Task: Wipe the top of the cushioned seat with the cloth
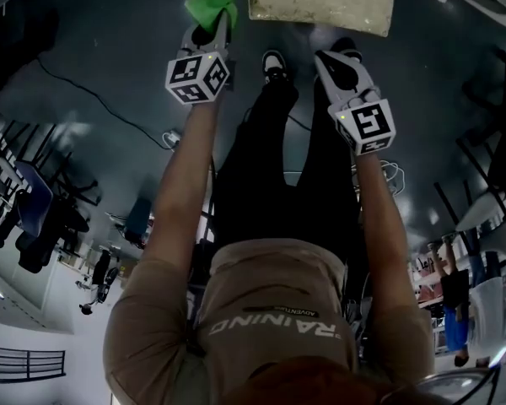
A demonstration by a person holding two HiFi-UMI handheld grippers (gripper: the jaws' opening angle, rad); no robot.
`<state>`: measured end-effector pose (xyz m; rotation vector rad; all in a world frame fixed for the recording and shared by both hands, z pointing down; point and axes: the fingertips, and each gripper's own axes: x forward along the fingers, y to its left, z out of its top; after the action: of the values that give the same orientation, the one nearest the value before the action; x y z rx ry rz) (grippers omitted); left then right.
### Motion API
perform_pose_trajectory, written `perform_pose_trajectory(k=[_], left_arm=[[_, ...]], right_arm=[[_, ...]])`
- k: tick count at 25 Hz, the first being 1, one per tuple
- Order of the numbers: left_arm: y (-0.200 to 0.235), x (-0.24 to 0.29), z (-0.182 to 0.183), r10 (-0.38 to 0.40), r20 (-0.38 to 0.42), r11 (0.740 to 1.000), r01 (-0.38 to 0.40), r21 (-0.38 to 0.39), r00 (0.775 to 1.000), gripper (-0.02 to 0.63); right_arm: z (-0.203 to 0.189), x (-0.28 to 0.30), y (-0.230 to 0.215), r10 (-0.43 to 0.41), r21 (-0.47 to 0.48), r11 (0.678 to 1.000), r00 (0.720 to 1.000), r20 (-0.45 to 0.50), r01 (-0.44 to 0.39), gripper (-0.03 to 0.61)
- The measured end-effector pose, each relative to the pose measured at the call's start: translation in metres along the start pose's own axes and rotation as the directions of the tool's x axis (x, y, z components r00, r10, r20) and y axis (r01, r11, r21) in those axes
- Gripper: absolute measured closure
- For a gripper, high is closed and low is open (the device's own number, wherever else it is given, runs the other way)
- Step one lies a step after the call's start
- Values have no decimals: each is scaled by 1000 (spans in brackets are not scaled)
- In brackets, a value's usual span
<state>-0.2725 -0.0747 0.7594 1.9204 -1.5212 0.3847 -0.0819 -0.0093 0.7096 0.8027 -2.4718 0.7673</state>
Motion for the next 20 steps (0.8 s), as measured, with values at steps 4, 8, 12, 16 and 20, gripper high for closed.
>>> perform_pose_trajectory(k=[4, 8, 12, 16, 20], left_arm=[[24, 11, -22, 35, -31, 999, -36, -30, 999, 567], [14, 25, -36, 23, -43, 999, -24, -35, 999, 566], [-3, 44, -49, -2, -57, 1000, 2, -2, 998, 566], [-34, 61, -65, -19, -94, 1000, 20, 14, 995, 567], [-66, 70, -73, -30, -118, 999, 34, 36, 993, 567]], right_arm=[[0, -2, 5, -6, -11, 1000, 1000, -11, 6, 577], [-10, -18, -3, -31, 16, 999, 999, -15, 32, 577], [-21, -28, -10, -46, 46, 998, 999, 2, 45, 577], [-36, -43, -20, -30, 23, 999, 1000, 6, 30, 577], [-51, -66, -32, -24, 42, 999, 1000, 4, 24, 577]])
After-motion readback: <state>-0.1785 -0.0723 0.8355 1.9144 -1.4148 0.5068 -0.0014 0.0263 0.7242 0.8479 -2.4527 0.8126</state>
